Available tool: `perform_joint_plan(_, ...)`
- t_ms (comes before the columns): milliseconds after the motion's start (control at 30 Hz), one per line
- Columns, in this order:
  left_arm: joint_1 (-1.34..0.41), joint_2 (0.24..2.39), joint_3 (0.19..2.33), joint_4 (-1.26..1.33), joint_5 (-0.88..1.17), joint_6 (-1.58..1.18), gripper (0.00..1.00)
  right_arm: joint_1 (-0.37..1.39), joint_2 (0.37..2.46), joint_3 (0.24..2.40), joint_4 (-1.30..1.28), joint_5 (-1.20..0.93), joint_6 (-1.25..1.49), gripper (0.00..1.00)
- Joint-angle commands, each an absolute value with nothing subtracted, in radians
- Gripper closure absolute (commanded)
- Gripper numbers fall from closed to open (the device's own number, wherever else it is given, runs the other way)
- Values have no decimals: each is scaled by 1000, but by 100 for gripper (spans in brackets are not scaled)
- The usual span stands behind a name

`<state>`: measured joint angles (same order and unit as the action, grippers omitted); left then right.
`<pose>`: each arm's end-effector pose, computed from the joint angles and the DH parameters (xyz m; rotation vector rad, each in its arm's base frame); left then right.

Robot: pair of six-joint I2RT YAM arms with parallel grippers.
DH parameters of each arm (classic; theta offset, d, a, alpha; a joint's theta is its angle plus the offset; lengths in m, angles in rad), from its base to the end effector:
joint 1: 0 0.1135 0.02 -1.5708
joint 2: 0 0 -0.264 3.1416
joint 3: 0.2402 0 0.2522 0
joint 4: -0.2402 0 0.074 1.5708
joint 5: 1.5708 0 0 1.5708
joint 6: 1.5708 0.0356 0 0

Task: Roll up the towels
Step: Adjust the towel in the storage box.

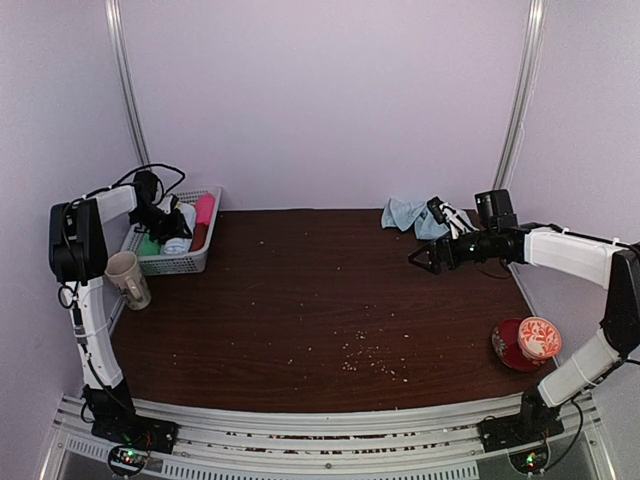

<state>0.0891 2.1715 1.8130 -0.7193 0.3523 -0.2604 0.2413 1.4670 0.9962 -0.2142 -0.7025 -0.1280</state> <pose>0.4697 0.0296 0.2069 -0.3418 2.6143 -0.5238 0.3019 0.0980 0.2544 -0.7664 2.0563 0.8491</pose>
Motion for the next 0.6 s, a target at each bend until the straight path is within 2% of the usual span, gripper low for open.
perform_joint_plan(0,77,2158,1769,-795,429,-297,58,251,1473,1030,-221,-696,-141,0)
perform_joint_plan(367,77,2107,1748,-811,487,-349,58,279,1476,1038,-231,-689,-154,0)
perform_joint_plan(567,75,2106,1723,-832,454,-351,57,286,1470,1039,-230,-684,-158,0)
